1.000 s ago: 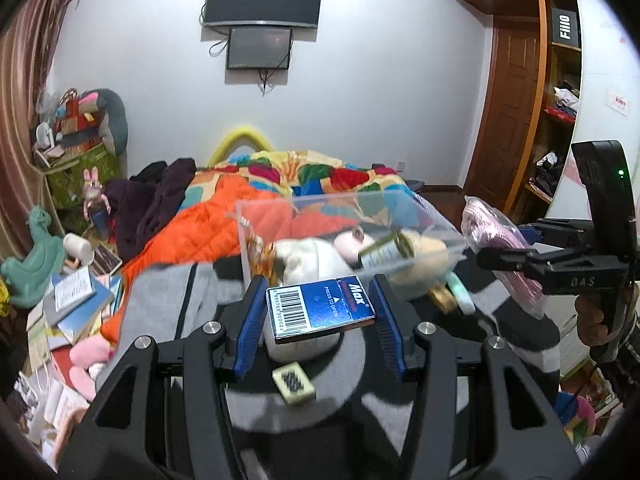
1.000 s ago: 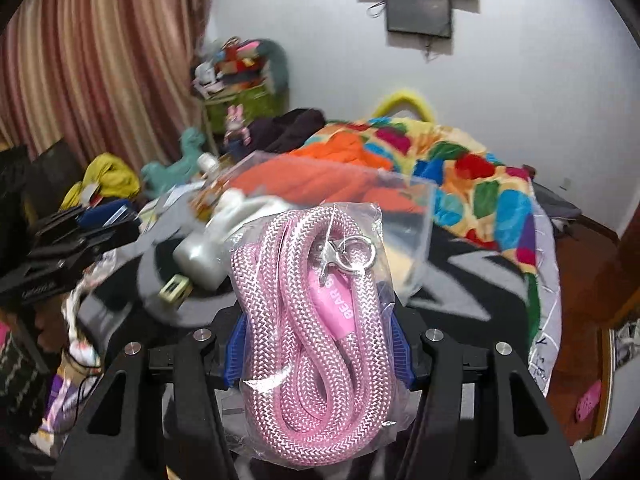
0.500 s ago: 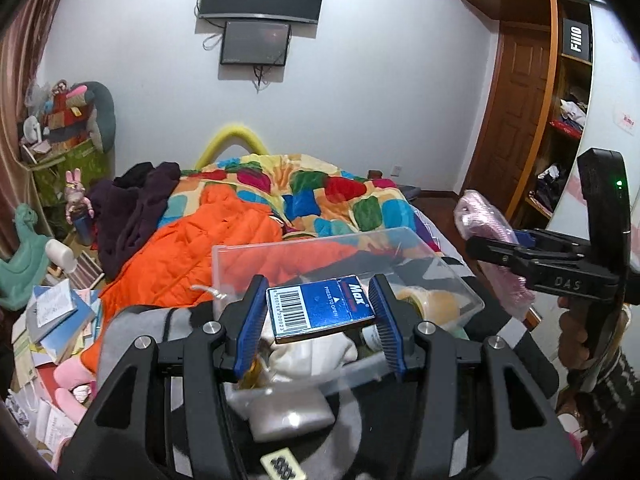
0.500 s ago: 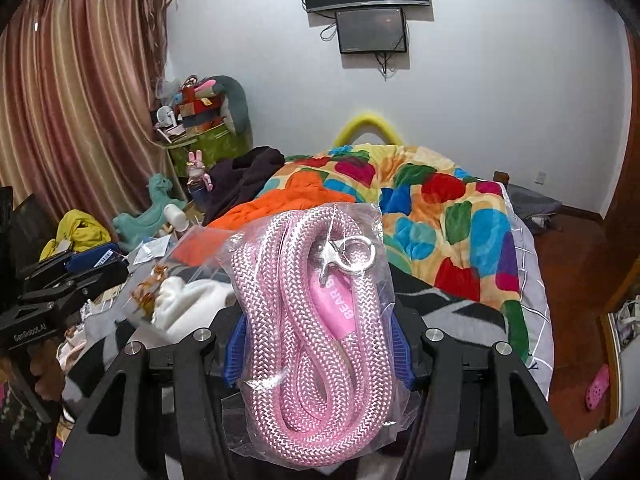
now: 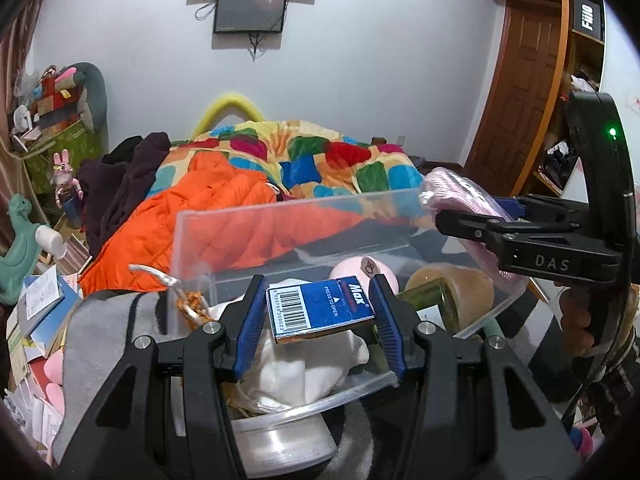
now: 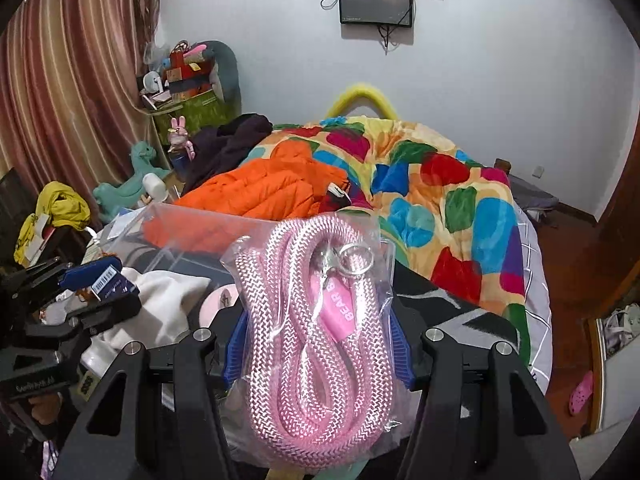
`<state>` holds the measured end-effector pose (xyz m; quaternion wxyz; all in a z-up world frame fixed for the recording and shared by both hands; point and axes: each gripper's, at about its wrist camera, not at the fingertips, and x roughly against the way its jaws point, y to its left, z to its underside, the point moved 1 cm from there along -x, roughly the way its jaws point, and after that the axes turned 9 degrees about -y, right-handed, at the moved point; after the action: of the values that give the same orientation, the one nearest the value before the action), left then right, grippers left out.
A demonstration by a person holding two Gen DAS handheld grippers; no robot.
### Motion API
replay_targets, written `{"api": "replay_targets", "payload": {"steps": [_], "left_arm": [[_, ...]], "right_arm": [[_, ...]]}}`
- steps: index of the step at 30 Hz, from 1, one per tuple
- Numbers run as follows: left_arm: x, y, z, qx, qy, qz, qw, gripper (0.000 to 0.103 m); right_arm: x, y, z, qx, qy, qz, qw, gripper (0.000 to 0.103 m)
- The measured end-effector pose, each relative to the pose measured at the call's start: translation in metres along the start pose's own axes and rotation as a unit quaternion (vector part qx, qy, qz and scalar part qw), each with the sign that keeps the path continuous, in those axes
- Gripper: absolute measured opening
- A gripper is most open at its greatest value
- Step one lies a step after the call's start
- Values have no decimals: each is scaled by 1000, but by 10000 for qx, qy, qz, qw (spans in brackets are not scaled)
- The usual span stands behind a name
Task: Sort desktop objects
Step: 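Lift the blue box and bagged pink rope and carry them toward the clear box, then lower both items into the clear box and open both tools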
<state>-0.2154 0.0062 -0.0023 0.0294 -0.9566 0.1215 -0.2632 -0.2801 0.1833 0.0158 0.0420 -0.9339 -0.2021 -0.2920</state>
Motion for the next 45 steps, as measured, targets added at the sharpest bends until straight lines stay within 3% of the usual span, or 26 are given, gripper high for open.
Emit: {"api": "replay_targets", "payload": {"steps": [6,9,11,20,25,28,32,45], "left_arm": [[-5,-2,5,-39,127,35,9999,51],[-6,0,5,48,211,71,9997,53],[-6,0,5,75,313,71,9995,62],[11,-11,3,-137,220,-110,9996,74],[31,-8,-3,-89,41,-174,9998,81],[42,-4,-4,-107,-29,-249,9996,84],[61,0,2,-181,-78,-376,9991,89],[89,12,49,-366,299,-698,9964,94]], "right_arm": [[-11,6,4,115,131,105,9998,57],[-13,12,5,185,299,111,9993,65],[-13,13,7,106,398,-8,9992,70],[7,8,8,-208,370,-242,9988,72],[35,18,11,189,105,70,9997,73],[52,26,15,448,-47,191,9988,82],[75,37,24,779,-262,309,9961,82],[100,39,70,1177,-231,588,9910,82]]}}
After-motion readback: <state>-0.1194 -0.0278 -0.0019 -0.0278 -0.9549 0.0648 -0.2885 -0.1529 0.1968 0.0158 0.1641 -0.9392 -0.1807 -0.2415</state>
